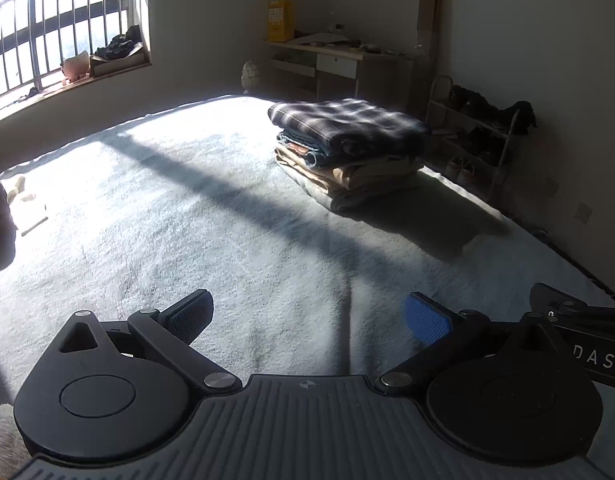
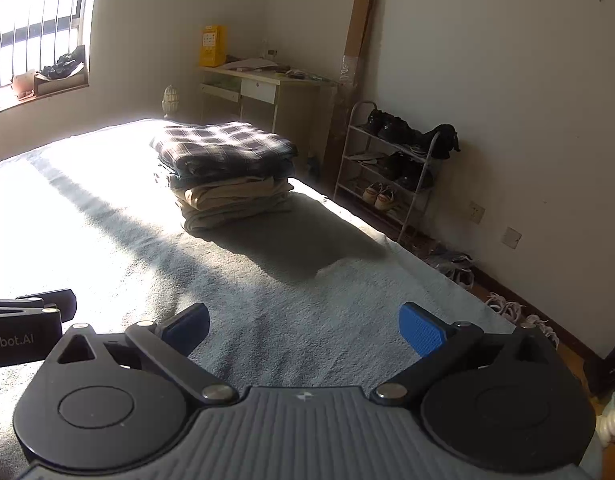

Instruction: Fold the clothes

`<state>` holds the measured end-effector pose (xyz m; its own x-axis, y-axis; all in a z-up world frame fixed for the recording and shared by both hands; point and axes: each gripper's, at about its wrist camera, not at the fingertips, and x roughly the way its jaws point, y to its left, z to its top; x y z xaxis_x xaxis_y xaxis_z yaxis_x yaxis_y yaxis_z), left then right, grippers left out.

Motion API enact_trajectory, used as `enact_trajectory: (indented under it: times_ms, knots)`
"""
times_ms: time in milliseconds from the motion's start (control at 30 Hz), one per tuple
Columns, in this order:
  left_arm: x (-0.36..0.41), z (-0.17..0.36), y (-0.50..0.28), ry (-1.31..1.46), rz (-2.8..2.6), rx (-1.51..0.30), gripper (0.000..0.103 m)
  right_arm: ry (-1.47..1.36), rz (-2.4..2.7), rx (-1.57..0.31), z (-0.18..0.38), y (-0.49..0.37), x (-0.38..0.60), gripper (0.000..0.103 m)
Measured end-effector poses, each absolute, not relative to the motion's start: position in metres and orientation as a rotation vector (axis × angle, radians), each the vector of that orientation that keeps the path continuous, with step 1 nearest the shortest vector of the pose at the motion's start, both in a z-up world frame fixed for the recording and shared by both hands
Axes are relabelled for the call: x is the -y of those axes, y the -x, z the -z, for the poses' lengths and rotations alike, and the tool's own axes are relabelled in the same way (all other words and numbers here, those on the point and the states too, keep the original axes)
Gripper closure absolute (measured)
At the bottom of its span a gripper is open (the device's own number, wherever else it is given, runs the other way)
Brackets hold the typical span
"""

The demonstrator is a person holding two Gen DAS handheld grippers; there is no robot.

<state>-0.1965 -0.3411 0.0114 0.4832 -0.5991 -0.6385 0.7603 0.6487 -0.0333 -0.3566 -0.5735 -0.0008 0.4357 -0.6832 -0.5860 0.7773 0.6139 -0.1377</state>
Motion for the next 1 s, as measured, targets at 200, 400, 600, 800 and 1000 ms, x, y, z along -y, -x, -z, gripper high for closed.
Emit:
enact_trajectory:
  times_ms: [200, 400, 600, 800, 1000]
  knots:
    - [0.3408, -0.0115, 0.1964, -0.269, 0.839, -0.663, 0.000, -0.166, 0.913, -0.648, 0.0004, 0.3576, 0.5750, 0.000]
    - [0.3415, -0.0119, 0.1984, -0.270, 0.841, -0.653, 0.000, -0.162, 0.916, -0.645, 0.0002, 0.3586, 0.5743, 0.000]
    - [0.3448, -0.0119, 0.1996, -0.277, 0.844, -0.653, 0.000, -0.175, 0.921, -0.648, 0.0009, 0.3610, 0.5769, 0.000]
    - [0.3465, -0.0108, 0.2014, -0.282, 0.843, -0.651, 0.000, -0.183, 0.923, -0.654, 0.0021, 0.3625, 0.5782, 0.000]
    - [0.3481, -0.0109, 0.2035, -0.287, 0.842, -0.649, 0.000, -0.193, 0.935, -0.656, 0.0024, 0.3644, 0.5805, 0.000]
